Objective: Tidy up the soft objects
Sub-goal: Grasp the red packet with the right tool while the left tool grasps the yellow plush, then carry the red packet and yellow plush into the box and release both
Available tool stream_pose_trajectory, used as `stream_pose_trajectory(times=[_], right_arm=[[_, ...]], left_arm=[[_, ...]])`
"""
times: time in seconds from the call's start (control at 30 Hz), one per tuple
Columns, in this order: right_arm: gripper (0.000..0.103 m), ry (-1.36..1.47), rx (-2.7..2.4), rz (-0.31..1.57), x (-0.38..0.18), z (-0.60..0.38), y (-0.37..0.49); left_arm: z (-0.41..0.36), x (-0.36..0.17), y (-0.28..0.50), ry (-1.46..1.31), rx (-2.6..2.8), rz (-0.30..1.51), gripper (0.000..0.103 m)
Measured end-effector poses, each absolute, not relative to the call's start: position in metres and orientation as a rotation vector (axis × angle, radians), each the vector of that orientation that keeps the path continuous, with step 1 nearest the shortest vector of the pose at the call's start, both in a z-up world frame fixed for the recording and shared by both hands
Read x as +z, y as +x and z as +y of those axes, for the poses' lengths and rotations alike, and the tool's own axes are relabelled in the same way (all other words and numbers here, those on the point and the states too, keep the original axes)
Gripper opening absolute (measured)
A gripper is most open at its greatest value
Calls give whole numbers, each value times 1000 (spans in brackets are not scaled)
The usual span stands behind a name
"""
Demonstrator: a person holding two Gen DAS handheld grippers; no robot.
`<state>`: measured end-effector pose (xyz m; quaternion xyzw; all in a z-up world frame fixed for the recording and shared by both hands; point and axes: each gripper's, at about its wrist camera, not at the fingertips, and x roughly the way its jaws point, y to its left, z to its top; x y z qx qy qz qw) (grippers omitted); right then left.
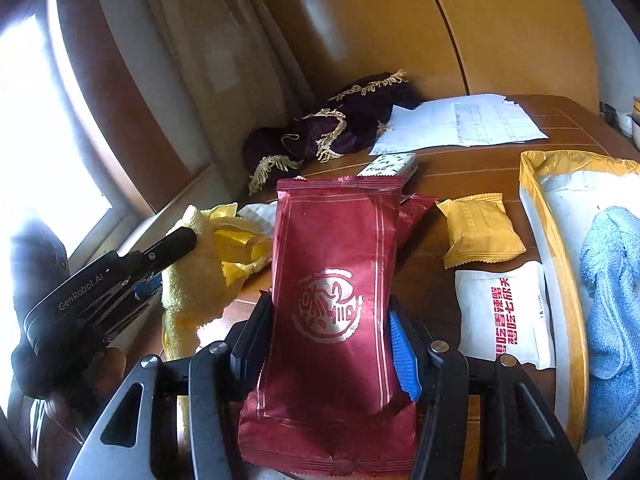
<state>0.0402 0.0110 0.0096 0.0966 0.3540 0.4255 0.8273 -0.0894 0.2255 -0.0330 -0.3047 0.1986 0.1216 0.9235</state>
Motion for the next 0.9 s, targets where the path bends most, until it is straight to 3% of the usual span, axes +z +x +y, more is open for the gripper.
stream_pose_trajectory(times=[0.47,0.63,0.9], right_arm=[[56,201,1006,625,26,3,12],[55,210,1014,679,28,-8,16],[55,234,943,600,61,-78,11]], left_arm=[[222,-22,-110,-640,175,302,26],[221,-20,-108,-731,120,323,24],[147,43,-93,-669,-77,304,23]])
